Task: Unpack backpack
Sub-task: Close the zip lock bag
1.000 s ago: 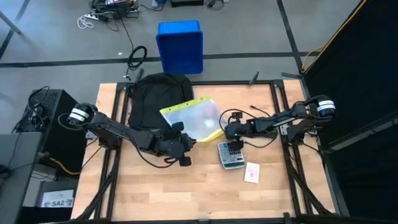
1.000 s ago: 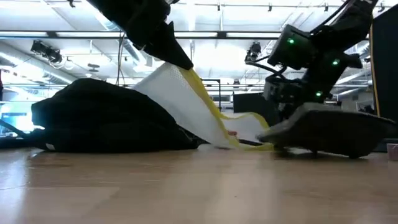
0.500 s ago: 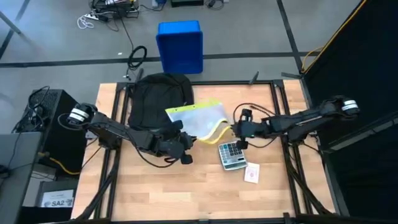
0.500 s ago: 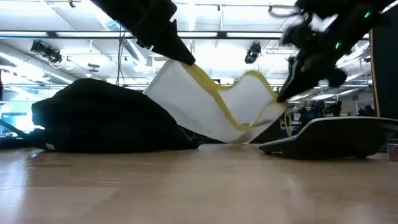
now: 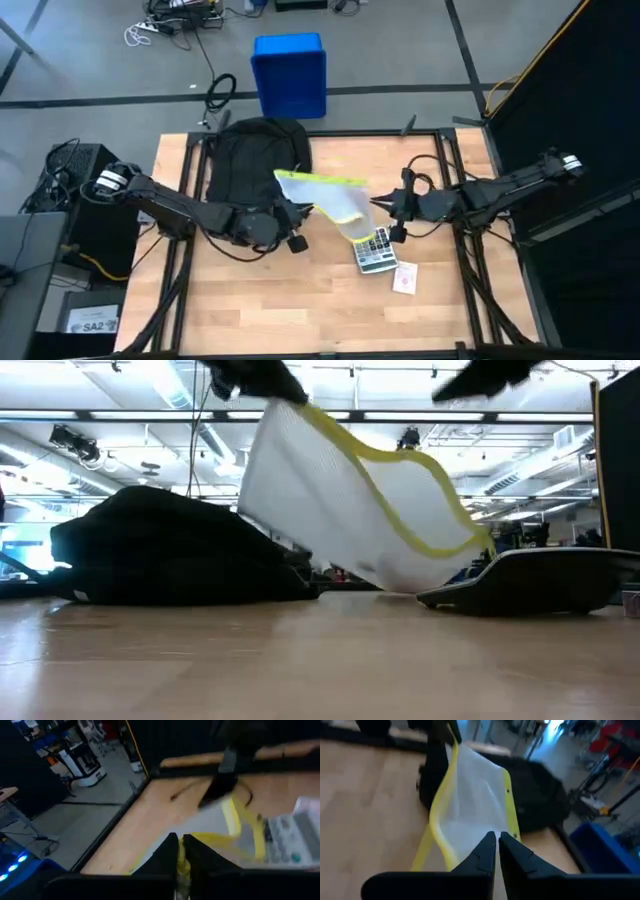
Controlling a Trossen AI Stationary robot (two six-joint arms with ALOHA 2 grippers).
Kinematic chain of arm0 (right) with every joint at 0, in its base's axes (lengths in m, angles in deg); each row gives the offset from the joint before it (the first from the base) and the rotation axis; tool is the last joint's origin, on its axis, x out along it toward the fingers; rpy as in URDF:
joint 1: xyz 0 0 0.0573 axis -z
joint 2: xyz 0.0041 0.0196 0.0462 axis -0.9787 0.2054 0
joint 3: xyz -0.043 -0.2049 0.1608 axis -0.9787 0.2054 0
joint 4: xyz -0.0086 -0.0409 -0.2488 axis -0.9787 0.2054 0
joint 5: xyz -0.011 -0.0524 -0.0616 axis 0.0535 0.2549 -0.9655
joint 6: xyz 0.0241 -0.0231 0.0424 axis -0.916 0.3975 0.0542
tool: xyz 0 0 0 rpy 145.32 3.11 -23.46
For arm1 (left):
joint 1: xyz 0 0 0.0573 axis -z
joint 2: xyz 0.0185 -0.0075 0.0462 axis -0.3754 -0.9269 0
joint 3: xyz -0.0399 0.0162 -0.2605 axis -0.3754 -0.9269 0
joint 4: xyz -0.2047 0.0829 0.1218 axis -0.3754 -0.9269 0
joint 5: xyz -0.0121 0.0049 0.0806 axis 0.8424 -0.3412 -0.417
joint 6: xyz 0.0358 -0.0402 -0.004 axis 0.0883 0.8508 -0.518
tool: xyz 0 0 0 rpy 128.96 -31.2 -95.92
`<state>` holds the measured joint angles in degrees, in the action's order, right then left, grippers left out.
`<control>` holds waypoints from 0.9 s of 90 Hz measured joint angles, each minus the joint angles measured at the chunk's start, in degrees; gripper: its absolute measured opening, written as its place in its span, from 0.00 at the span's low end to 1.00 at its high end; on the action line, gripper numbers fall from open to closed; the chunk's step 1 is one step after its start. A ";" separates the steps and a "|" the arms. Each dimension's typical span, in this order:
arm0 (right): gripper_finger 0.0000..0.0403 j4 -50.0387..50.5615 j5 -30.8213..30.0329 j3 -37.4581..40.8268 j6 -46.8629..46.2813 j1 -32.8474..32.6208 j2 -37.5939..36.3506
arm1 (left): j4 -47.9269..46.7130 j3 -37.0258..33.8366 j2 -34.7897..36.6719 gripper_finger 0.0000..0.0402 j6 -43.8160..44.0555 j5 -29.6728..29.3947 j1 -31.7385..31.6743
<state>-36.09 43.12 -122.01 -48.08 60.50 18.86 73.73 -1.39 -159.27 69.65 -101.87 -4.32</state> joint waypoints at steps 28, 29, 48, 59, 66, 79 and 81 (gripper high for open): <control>0.00 7.42 2.79 -1.62 -2.88 -1.79 4.87 | -0.23 0.00 2.31 0.00 -1.44 0.00 0.00; 0.00 7.57 2.88 -1.39 -3.44 -1.81 5.30 | -0.23 0.00 2.31 0.00 -1.42 0.00 0.00; 0.12 5.36 6.68 1.04 -11.81 -3.47 18.03 | 0.13 0.00 2.31 0.00 -1.48 0.00 0.00; 0.20 2.16 5.36 1.02 -11.90 -5.09 24.38 | -0.27 0.00 2.31 0.00 -1.50 0.00 -0.08; 0.24 2.31 3.04 1.02 -11.68 -6.09 26.58 | -0.50 0.00 2.31 0.00 -1.51 0.00 -0.08; 0.30 5.25 -1.04 1.02 -10.24 -8.22 27.51 | -0.48 0.00 2.31 0.00 -2.55 0.00 -0.10; 0.30 5.83 -1.28 1.02 -10.20 -8.53 27.53 | -0.48 0.00 2.31 0.00 -2.60 0.00 -0.10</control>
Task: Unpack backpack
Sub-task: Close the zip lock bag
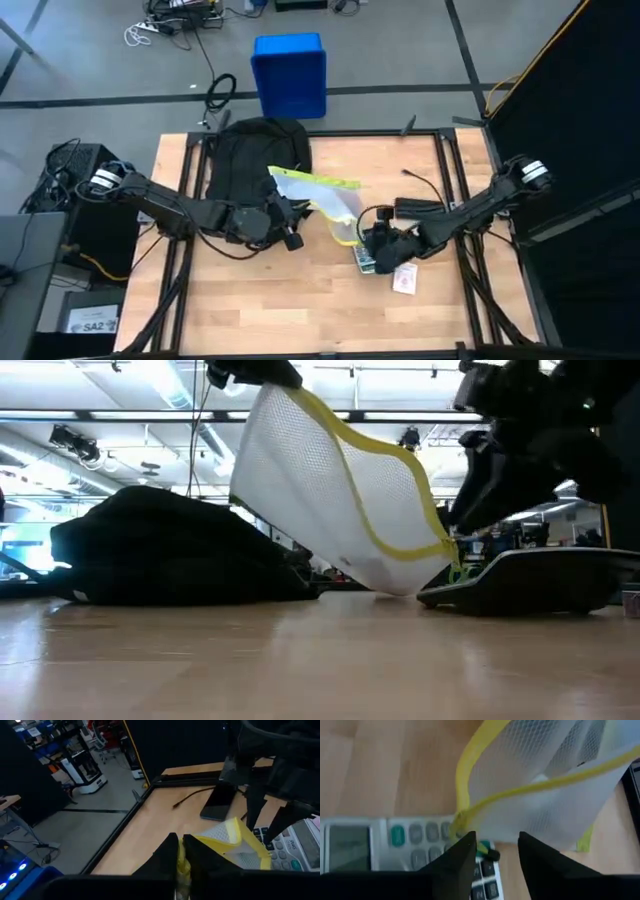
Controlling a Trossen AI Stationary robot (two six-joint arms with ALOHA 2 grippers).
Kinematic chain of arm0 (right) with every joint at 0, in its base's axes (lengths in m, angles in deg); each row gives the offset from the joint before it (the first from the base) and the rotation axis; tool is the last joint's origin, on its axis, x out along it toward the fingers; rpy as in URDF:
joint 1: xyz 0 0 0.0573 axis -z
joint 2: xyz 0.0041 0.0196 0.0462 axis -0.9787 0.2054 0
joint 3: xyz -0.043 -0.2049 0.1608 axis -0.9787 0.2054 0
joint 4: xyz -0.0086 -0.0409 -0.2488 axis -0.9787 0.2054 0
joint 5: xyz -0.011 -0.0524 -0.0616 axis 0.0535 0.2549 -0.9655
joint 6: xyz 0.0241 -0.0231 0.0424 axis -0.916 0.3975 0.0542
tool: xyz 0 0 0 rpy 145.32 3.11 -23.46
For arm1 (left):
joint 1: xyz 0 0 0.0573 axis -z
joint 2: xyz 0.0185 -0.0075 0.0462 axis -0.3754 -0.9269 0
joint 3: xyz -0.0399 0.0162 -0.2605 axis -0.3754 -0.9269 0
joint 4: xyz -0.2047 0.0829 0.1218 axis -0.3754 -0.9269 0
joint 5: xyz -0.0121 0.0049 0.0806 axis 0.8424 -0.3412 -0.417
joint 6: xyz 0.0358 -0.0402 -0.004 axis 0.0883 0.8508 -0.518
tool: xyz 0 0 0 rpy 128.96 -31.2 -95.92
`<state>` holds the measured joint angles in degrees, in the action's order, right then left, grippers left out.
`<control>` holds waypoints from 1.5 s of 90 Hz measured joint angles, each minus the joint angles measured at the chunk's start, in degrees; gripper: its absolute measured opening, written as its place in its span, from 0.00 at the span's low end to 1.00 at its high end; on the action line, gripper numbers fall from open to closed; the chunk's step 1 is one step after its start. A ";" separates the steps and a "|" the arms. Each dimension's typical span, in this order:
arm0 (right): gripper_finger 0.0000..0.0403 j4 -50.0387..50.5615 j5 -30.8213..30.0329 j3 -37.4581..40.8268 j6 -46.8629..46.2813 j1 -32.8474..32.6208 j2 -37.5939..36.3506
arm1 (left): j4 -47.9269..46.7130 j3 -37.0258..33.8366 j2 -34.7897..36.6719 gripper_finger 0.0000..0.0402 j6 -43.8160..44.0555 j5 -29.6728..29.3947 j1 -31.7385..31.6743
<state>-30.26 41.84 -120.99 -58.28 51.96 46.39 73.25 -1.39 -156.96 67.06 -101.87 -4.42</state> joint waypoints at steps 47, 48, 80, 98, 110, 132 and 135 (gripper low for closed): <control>0.58 -2.57 -10.42 -0.04 4.19 -1.45 9.15 | 0.69 0.02 0.00 0.00 -0.11 0.00 0.00; 0.59 -2.92 -10.81 -0.04 4.43 -1.42 9.31 | 0.70 0.02 0.00 0.00 -0.11 0.00 0.00; 0.53 -13.62 -13.87 -0.07 9.94 0.75 10.47 | 0.60 0.02 -0.02 0.00 -0.17 0.00 0.00; 0.45 -13.73 -13.80 -0.07 9.97 2.29 10.47 | 0.57 0.02 -0.02 0.00 -0.17 0.00 0.00; 0.44 -14.00 -13.74 -0.07 9.95 3.18 10.47 | 0.57 0.02 -0.02 0.00 -0.17 0.01 0.00; 0.43 -15.52 -13.80 -0.07 9.96 4.58 10.45 | 0.57 0.02 -0.02 0.00 -0.20 0.00 0.00; 0.42 -16.20 -13.78 -0.07 9.99 4.77 10.45 | 0.57 0.02 -0.02 0.00 -0.20 0.02 0.00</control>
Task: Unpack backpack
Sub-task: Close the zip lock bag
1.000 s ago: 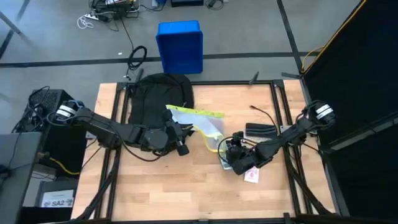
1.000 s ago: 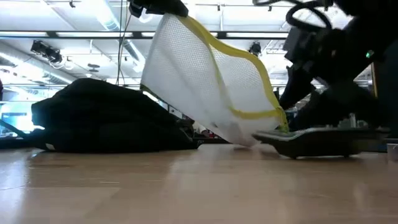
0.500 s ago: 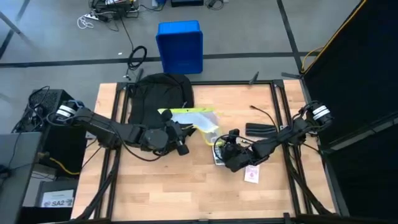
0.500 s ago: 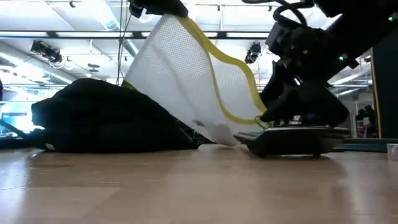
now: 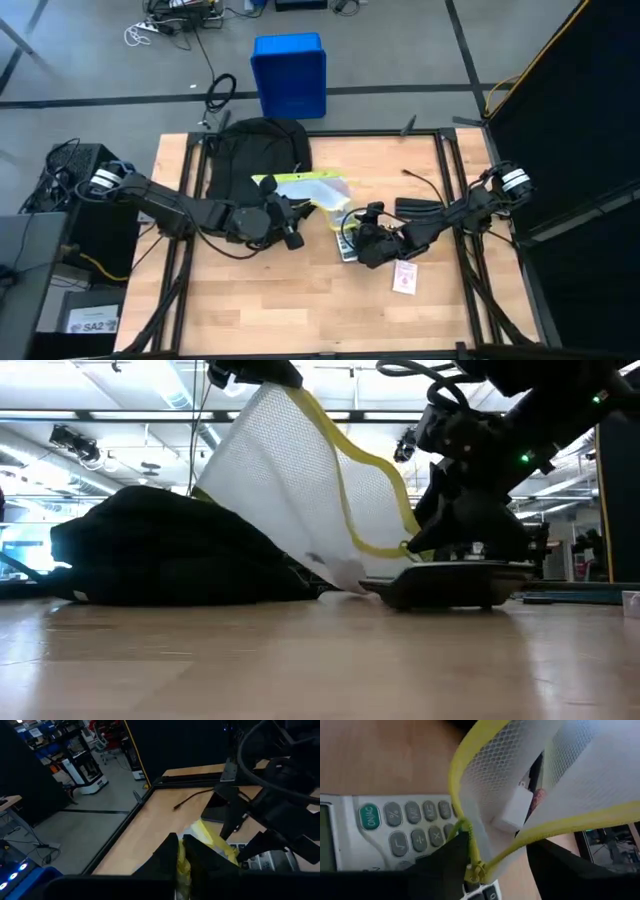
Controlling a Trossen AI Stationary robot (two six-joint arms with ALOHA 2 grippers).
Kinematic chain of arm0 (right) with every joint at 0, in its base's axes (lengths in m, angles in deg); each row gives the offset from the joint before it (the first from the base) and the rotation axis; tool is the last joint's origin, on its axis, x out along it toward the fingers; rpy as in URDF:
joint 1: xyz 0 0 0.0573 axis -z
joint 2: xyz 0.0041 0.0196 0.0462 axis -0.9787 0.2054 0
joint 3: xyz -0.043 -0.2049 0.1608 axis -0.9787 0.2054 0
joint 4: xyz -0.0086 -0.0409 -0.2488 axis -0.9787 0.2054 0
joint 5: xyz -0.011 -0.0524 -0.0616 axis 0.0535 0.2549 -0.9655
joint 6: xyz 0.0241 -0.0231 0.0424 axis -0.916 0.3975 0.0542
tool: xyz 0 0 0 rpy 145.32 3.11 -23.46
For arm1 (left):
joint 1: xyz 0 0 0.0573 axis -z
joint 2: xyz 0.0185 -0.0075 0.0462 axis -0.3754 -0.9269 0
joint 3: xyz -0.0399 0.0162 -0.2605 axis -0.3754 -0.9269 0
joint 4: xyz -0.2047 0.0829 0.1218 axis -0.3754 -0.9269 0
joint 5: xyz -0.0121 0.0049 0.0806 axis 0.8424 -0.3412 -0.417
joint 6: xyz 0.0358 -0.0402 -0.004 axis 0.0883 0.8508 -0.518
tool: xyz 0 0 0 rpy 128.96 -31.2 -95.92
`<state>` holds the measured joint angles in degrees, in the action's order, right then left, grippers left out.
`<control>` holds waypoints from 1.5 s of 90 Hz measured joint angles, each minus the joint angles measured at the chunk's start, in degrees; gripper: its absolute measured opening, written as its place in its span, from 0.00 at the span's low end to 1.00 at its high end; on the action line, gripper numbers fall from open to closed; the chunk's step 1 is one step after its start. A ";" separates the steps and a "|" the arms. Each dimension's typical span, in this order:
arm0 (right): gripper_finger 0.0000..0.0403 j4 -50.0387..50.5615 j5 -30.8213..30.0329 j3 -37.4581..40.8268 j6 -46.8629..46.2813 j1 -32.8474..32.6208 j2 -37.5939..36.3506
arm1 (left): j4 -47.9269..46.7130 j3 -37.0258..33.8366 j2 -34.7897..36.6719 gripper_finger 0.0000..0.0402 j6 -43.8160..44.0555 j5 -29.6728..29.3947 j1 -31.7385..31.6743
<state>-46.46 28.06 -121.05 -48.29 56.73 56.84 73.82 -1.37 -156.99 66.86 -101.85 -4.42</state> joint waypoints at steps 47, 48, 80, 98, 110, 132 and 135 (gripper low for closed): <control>0.01 -4.28 -1.29 -2.20 5.05 2.13 0.00 | -0.01 0.00 0.00 0.00 -1.09 0.00 0.00; 0.01 -4.07 -1.55 -2.43 5.05 2.00 0.00 | -0.02 0.00 0.00 0.00 -1.38 0.00 0.00; 0.00 12.70 -9.17 -15.62 4.62 -4.07 -1.90 | 0.10 0.04 -0.02 0.00 -2.62 -0.79 0.00; 0.00 19.14 -9.71 -22.45 2.65 -6.61 -2.23 | 0.37 0.04 -0.02 0.00 -2.62 -1.04 0.00; 0.00 19.01 -0.64 -22.95 0.21 -7.12 -2.14 | 0.37 0.04 -0.02 0.00 -2.63 -1.38 0.00; 0.12 20.05 13.54 -20.40 -0.09 -5.36 0.91 | 0.61 0.02 -0.02 0.00 -2.99 -1.83 0.00; 0.16 20.79 13.72 -20.08 -0.07 -5.08 1.46 | 0.85 0.04 -0.02 0.00 -2.98 -1.84 0.00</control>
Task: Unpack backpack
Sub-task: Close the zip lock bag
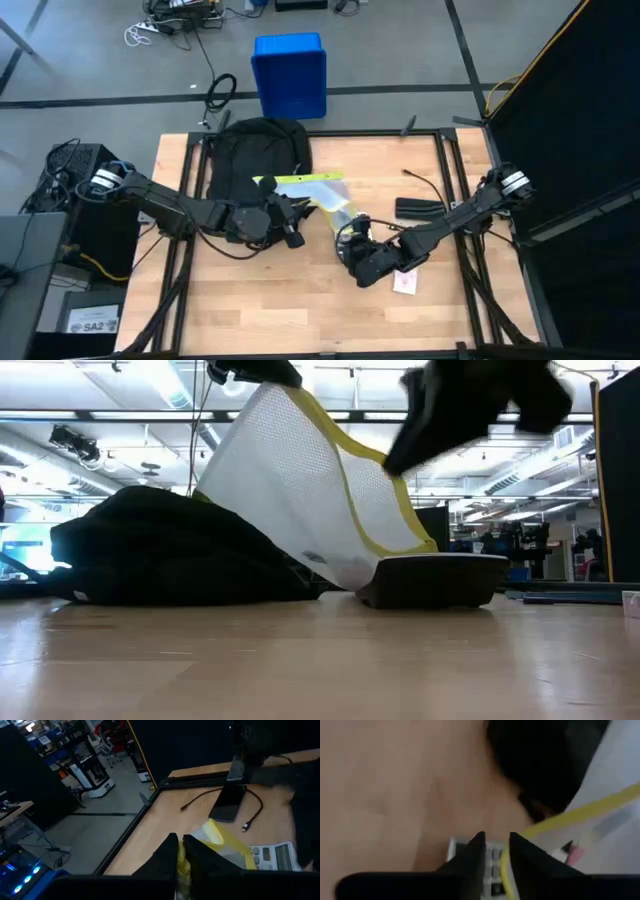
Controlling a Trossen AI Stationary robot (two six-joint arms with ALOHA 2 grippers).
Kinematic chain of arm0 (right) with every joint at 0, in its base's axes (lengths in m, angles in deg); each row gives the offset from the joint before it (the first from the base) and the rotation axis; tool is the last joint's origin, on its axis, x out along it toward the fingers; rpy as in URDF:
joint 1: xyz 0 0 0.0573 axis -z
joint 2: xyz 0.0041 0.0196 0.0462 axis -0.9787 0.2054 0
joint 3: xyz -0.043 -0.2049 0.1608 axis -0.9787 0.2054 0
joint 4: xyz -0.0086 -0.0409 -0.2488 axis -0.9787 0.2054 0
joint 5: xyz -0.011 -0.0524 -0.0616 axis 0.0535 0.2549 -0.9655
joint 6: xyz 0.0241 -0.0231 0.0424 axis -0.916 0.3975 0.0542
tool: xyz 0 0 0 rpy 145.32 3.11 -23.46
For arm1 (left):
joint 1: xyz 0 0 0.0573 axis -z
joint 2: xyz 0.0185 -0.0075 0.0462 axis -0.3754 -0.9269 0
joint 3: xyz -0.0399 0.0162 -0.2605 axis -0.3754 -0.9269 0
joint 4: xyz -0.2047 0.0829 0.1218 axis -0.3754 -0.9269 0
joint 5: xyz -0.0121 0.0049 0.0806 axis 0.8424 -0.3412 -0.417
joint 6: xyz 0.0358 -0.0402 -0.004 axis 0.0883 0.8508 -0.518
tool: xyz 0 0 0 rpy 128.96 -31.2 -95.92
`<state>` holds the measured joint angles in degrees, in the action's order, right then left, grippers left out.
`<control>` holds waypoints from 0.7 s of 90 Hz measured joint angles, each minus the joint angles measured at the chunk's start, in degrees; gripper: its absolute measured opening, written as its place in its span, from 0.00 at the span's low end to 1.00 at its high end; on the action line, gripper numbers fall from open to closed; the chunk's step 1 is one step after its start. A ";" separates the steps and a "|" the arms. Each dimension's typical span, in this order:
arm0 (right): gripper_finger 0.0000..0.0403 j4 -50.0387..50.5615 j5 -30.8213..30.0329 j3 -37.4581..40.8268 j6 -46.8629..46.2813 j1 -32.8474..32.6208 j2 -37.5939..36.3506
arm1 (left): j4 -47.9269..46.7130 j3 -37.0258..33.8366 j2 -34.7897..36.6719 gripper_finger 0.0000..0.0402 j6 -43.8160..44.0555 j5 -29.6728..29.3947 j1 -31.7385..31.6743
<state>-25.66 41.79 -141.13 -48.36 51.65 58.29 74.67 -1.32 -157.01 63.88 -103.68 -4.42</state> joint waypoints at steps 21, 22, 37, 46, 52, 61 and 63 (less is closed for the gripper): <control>0.40 8.24 -2.62 0.43 3.74 2.77 4.06 | -0.43 0.00 0.00 0.00 -0.02 -0.07 0.00; 0.40 8.46 -3.14 0.43 3.92 2.89 4.23 | -0.58 0.00 0.00 0.00 -0.03 -0.08 0.00; 0.44 11.90 -5.89 0.40 6.67 4.90 5.59 | -0.68 -0.02 0.00 0.00 0.00 -0.28 0.00; 0.43 12.98 -2.83 0.38 6.78 6.02 6.38 | -0.71 -0.02 0.00 0.00 -0.01 -1.15 0.00; 0.42 13.73 -2.05 0.43 6.73 6.64 6.39 | -0.80 -0.02 0.00 0.00 -0.01 -1.40 0.00; 0.40 13.86 -2.53 0.43 6.72 7.59 6.37 | -0.75 -0.02 0.00 0.00 -0.01 -1.40 0.00; 0.39 13.93 -2.79 0.43 6.85 7.88 6.37 | -0.72 -0.02 0.00 0.00 -0.01 -1.40 0.00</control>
<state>-11.73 39.00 -140.70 -41.51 59.53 64.66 73.95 -1.35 -157.01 63.86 -105.09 -4.43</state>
